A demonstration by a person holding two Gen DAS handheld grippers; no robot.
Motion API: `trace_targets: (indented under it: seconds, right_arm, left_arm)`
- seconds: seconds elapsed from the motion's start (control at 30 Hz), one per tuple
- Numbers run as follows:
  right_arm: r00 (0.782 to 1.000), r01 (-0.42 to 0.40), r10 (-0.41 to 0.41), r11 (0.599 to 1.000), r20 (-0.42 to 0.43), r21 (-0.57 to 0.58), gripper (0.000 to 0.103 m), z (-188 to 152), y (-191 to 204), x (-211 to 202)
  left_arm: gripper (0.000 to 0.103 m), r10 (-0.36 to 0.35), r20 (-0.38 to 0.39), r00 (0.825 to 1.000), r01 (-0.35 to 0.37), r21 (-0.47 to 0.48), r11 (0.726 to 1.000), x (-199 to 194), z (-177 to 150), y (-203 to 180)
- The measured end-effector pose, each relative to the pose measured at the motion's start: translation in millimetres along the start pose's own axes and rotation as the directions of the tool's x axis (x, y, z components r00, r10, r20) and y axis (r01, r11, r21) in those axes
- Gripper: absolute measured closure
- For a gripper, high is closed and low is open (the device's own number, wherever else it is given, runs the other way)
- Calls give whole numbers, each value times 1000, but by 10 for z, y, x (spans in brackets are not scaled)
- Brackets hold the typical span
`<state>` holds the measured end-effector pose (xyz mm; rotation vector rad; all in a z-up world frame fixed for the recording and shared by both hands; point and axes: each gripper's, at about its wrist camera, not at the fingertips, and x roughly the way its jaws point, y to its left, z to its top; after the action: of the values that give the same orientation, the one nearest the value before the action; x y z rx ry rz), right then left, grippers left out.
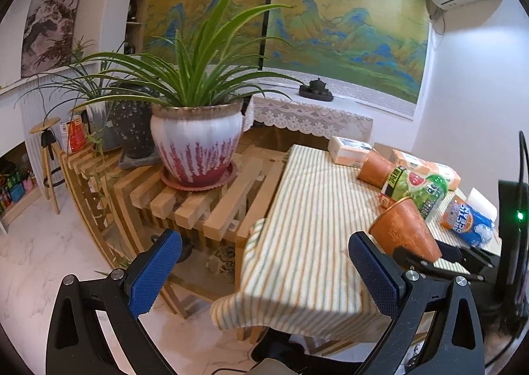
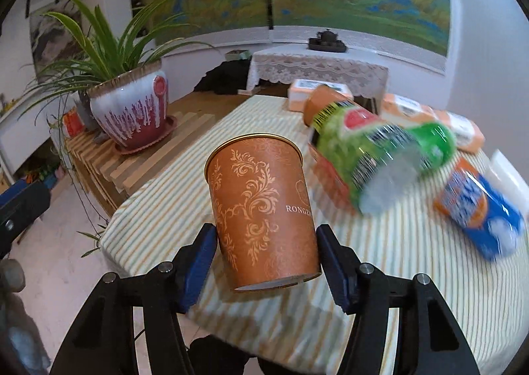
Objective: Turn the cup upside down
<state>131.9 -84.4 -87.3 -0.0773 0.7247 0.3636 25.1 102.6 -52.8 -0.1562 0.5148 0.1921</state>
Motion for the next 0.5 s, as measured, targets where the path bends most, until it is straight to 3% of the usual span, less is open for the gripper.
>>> trace_targets:
  seconds: [0.17,0.5]
  right_arm:
    - [998,58,-58,998,17,24,45,-135,2,-74]
    - [997,74,-74,996,17,43,44,-174,31,15]
  left_arm:
    - [1,-7,-6,1000,8,14,1000,-4,-34,-63]
    - [1,-3,-5,1000,3,21,1000,-11,-67,-85]
